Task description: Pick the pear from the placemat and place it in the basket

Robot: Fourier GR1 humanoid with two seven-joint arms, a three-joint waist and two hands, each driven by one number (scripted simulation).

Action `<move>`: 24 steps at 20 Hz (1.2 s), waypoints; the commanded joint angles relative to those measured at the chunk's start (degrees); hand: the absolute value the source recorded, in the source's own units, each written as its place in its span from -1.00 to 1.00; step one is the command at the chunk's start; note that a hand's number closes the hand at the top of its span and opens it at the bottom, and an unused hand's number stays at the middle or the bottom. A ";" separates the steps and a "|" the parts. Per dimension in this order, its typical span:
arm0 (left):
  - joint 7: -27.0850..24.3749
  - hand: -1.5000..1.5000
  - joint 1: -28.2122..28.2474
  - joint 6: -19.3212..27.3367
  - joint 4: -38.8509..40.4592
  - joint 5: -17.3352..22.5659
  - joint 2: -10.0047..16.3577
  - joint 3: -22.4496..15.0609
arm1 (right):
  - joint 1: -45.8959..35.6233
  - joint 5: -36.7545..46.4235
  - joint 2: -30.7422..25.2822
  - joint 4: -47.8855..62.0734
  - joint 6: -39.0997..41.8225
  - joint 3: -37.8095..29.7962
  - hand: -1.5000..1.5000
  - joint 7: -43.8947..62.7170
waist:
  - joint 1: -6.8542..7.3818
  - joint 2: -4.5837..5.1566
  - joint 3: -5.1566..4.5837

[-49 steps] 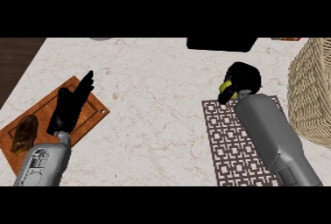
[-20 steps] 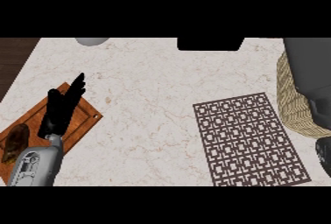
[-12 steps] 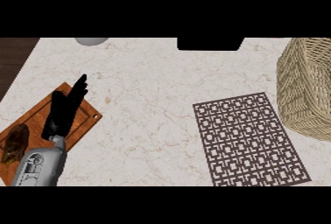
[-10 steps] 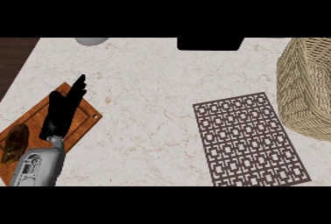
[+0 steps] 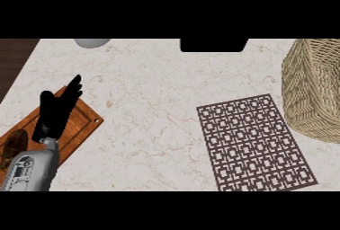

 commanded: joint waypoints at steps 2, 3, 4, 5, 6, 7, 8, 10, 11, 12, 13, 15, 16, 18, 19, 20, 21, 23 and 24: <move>-1.34 0.00 0.39 1.40 1.13 -1.01 -0.80 -0.03 | 7.60 -3.69 -2.69 -5.21 1.72 -1.78 1.00 -8.02 | -0.73 -0.24 0.02; -0.17 0.00 -1.48 1.04 2.10 -1.10 -1.17 -0.69 | 6.02 -2.91 -1.43 -0.25 -2.27 -2.50 1.00 -7.89 | 0.35 0.23 0.03; 1.13 0.00 0.53 0.88 -0.58 -0.85 -0.21 -0.08 | 9.40 -5.42 -4.22 -5.95 1.70 -3.47 1.00 -10.25 | -0.62 -0.30 0.03; -0.07 0.00 0.38 -0.43 -0.38 -0.26 -0.49 -0.61 | 6.93 -4.49 -2.18 -3.16 0.26 -3.39 1.00 -8.05 | 0.29 0.03 0.01; -0.70 0.00 0.14 -0.05 0.25 -0.50 -0.84 -0.72 | 7.35 -5.29 -5.77 -0.54 0.76 -4.82 1.00 -11.98 | 0.41 0.17 0.03; 1.76 0.00 1.52 1.99 -3.25 -2.05 -2.76 -2.64 | 10.57 -5.88 -5.86 -2.89 1.06 -4.66 1.00 -13.40 | 0.08 -0.07 0.04; 1.72 0.00 -1.34 2.16 -0.26 -2.05 -2.60 -2.02 | 9.74 -4.72 -3.97 -0.50 -0.99 -3.94 1.00 -13.09 | 0.41 0.19 0.03; 0.29 0.00 0.12 2.14 -0.55 -2.43 -2.21 -1.97 | 12.29 -4.85 -5.19 3.66 -4.68 -5.32 1.00 -16.47 | 0.97 0.45 0.06; -1.31 0.00 3.88 1.02 -2.90 -1.75 -1.85 -1.98 | 13.22 -5.15 -5.40 1.89 -2.60 -4.89 1.00 -16.78 | 0.76 0.16 0.04; 4.84 0.00 1.79 1.25 -5.14 -1.53 -2.09 -2.29 | 17.74 -6.13 -2.37 -1.58 -4.72 -5.17 1.00 -14.66 | 0.04 -0.15 0.05; 0.70 0.00 -0.07 1.18 -0.36 -1.36 -2.20 -1.47 | 15.48 -5.35 -2.19 0.11 -4.29 -4.62 1.00 -14.64 | 0.30 0.13 0.02; -0.76 0.00 1.24 -0.17 -0.63 -0.65 -0.30 -0.18 | 13.51 -7.60 -1.28 2.43 -6.59 -7.47 1.00 -14.49 | 0.75 0.26 0.03; 1.11 0.00 2.72 1.31 -4.03 -2.01 -3.04 -3.08 | 14.08 -8.90 -2.36 6.40 -7.02 -9.28 1.00 -17.37 | 1.45 0.47 0.09; 0.76 0.00 2.37 0.68 -4.04 -0.95 -1.62 -1.37 | 16.71 -11.70 -2.75 6.35 -10.10 -12.85 1.00 -16.41 | 0.97 0.33 0.10; 3.33 0.00 1.55 2.58 -4.73 -3.56 -3.58 -4.08 | 15.65 -12.51 -1.39 6.03 -9.77 -13.29 -1.00 -15.02 | 0.77 0.23 0.09; -0.38 0.00 3.64 0.85 -2.97 -1.73 -2.15 -2.05 | 17.69 -13.20 -0.80 5.38 -10.55 -13.46 -1.00 -16.69 | 0.57 0.18 0.05; -0.22 0.00 0.74 -0.29 -1.28 -0.61 -1.06 -0.86 | 16.97 -14.06 -3.09 8.15 -12.25 -15.15 -1.00 -20.63 | 1.10 0.59 0.10; -0.16 0.00 -0.41 2.35 -0.17 -3.13 -2.71 -2.29 | 17.84 -15.82 -1.93 7.17 -13.02 -16.08 -1.00 -22.31 | 0.60 0.37 0.08; -0.20 0.00 -1.65 2.42 1.63 -2.49 -3.82 -2.30 | 16.13 -14.92 -2.11 9.07 -15.36 -15.90 -1.00 -22.61 | 1.13 0.63 0.09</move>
